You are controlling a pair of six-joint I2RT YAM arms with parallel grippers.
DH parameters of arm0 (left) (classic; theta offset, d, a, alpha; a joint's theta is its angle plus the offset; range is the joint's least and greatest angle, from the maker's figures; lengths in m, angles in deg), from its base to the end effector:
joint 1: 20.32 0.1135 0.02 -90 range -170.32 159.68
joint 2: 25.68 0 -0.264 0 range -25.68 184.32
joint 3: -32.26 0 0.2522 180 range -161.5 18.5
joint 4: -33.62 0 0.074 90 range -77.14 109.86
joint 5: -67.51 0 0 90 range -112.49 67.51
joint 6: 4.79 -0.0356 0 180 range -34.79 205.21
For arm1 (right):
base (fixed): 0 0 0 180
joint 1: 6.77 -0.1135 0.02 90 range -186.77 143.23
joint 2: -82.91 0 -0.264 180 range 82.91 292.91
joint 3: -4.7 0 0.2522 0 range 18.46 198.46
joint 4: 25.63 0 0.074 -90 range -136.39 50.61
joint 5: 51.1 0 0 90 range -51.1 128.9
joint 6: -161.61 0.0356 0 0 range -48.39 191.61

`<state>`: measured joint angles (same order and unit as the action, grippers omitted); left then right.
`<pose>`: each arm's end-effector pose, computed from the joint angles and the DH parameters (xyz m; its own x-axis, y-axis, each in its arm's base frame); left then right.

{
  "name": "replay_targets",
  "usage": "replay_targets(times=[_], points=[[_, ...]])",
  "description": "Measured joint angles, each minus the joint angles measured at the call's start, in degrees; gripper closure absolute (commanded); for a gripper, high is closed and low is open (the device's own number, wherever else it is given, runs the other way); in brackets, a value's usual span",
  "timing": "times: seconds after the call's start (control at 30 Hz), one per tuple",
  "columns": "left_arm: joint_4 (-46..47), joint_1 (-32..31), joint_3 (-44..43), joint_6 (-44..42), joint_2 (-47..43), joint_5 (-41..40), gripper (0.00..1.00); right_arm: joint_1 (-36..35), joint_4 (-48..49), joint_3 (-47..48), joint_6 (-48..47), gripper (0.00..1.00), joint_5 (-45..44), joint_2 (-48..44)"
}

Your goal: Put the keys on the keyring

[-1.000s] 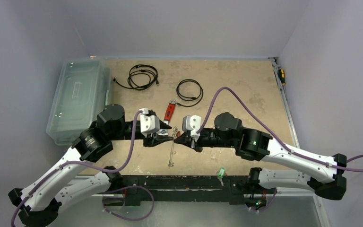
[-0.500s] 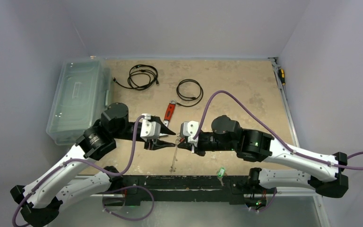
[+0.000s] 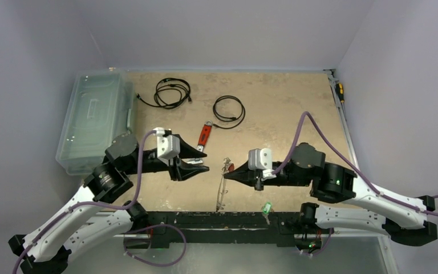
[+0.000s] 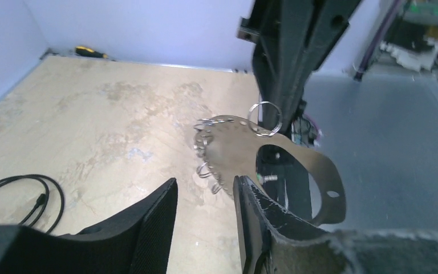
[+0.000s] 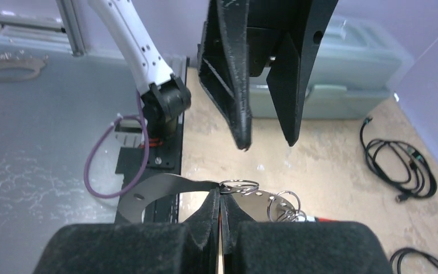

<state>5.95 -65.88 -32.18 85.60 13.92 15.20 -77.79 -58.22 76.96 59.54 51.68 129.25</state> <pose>0.0877 -0.1206 0.3827 -0.0413 0.0344 -0.9986 0.9923 0.1183 -0.0370 0.0487 0.1657 0.4021 0.1708 -0.1303 -0.9766 -0.9796 0.0840 -0.1826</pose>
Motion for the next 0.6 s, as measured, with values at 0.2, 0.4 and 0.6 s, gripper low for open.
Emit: replay_targets(times=[0.2,0.4,0.6], points=[[6.8,0.0,1.6,14.6,-2.5,-5.9,0.67,-0.2,2.9,-0.9,0.0,1.0,1.4,-2.2],[8.2,0.0,3.0,21.3,-2.2,-6.7,0.65,-0.2,5.1,-0.9,0.0,1.0,3.7,-2.7],[3.7,0.0,2.3,18.0,-2.9,-9.9,0.62,-0.2,7.8,-1.7,1.0,1.0,2.7,-3.0]])
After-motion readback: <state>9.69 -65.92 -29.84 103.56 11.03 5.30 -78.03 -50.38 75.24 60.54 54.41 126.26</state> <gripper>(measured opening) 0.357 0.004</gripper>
